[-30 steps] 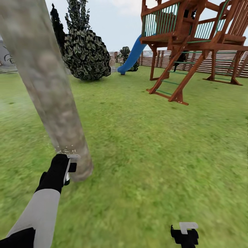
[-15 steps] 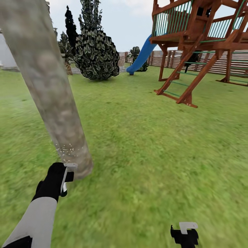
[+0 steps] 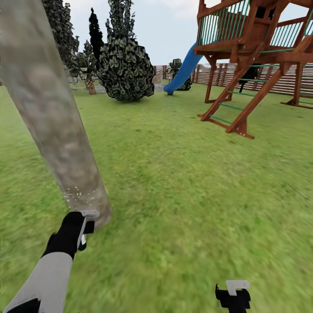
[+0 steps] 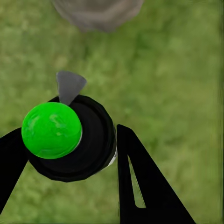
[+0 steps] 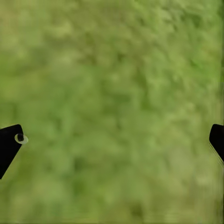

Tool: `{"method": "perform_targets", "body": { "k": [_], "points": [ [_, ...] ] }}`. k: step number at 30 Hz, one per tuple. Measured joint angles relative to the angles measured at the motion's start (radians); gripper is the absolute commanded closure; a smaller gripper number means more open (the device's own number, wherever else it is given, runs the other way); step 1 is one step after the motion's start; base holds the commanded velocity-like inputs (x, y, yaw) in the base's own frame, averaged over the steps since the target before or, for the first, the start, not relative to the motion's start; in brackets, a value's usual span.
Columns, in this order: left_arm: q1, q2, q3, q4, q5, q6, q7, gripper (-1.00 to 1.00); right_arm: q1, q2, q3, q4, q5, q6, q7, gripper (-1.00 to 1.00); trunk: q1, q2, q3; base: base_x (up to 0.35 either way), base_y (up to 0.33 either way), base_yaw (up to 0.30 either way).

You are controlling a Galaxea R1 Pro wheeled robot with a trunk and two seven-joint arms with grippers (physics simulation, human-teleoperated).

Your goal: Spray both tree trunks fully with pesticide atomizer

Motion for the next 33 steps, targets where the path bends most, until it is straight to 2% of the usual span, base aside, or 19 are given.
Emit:
{"method": "perform_targets", "body": {
  "k": [7, 12, 14, 16, 20, 24, 33],
  "points": [
    [0.000, 0.002, 0.003, -0.004, -0.001, -0.010, 0.000, 1.00, 0.000, 0.000, 0.000, 0.001, 0.000, 0.000, 0.000, -1.00, 0.000, 0.000, 0.000, 0.234, -0.238, 0.272],
    [-0.009, -0.003, -0.006, -0.009, 0.001, -0.003, -0.002, 1.00, 0.000, 0.000, 0.000, 0.001, 0.000, 0.000, 0.000, -1.00, 0.000, 0.000, 0.000, 0.062, -0.047, 0.278],
    [-0.019, -0.007, -0.008, -0.010, 0.000, 0.019, -0.003, 1.00, 0.000, 0.000, 0.000, 0.001, 0.000, 0.000, 0.000, -1.00, 0.000, 0.000, 0.000, 0.004, -0.003, 0.278],
    [-0.053, -0.008, -0.009, -0.011, -0.001, 0.058, -0.003, 1.00, 0.000, 0.000, 0.000, 0.001, 0.000, 0.000, 0.000, -1.00, 0.000, 0.000, 0.000, 0.001, -0.001, 0.278],
    [-0.112, -0.008, -0.009, -0.011, 0.001, 0.083, -0.003, 1.00, 0.000, -0.001, 0.000, 0.000, 0.000, 0.000, 0.000, -1.00, 0.000, 0.000, 0.000, 0.000, 0.000, 0.278],
    [-0.119, -0.013, -0.008, -0.040, 0.000, 0.122, -0.004, 1.00, 0.000, -0.001, 0.000, 0.000, 0.000, 0.000, 0.000, -1.00, 0.000, 0.000, 0.000, 0.016, -0.018, 0.272],
    [-0.118, -0.015, -0.013, -0.073, -0.002, 0.125, -0.004, 1.00, 0.000, -0.002, -0.001, -0.001, 0.000, 0.000, 0.000, -1.00, 0.000, 0.000, 0.000, 0.066, -0.231, 0.038]
  ]
}}
